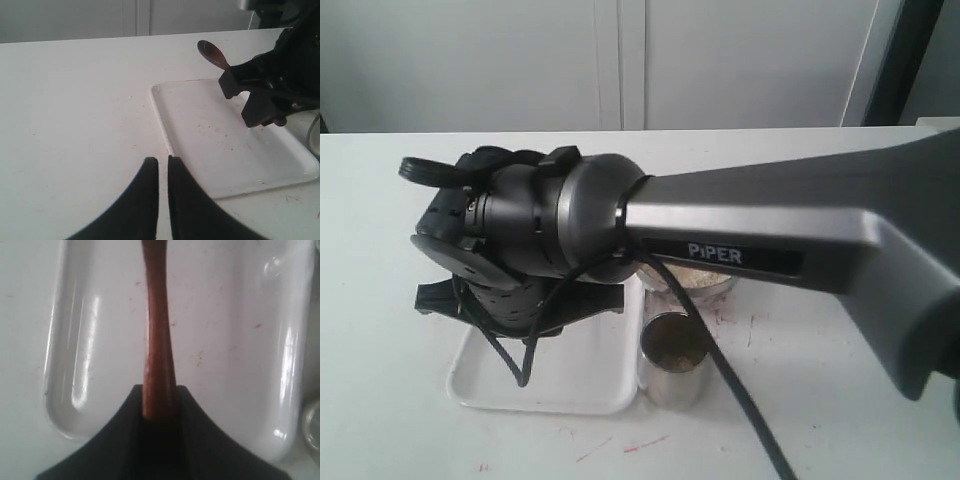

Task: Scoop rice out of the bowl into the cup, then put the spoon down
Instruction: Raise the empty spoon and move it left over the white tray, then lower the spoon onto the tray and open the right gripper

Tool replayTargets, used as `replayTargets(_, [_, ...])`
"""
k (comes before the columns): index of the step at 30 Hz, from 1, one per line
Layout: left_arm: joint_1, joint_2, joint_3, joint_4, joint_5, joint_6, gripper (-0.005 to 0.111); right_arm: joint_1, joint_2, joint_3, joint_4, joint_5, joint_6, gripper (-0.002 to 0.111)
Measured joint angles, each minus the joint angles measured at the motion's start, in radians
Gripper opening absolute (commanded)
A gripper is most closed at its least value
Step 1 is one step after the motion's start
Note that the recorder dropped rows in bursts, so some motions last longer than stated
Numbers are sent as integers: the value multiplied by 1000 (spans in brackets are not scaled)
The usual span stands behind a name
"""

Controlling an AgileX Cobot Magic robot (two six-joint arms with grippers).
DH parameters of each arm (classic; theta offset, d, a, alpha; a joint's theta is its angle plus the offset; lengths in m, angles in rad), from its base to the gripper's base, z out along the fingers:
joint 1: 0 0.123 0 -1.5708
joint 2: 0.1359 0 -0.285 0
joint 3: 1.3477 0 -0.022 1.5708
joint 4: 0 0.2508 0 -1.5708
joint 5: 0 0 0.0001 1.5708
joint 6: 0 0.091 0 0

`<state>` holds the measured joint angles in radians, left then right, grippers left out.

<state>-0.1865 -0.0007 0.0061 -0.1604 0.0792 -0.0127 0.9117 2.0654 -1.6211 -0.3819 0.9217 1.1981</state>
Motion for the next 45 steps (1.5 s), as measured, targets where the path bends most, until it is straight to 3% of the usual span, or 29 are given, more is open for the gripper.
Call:
replayTargets(20, [0, 0, 0, 0, 0, 0, 14, -10, 71, -1, 67, 53, 22, 0])
replayTargets(32, [0, 0, 0, 0, 0, 0, 14, -116, 73, -11, 150, 20, -89, 0])
replayTargets(45, [0, 0, 0, 0, 0, 0, 14, -94, 77, -20, 173, 54, -109, 0])
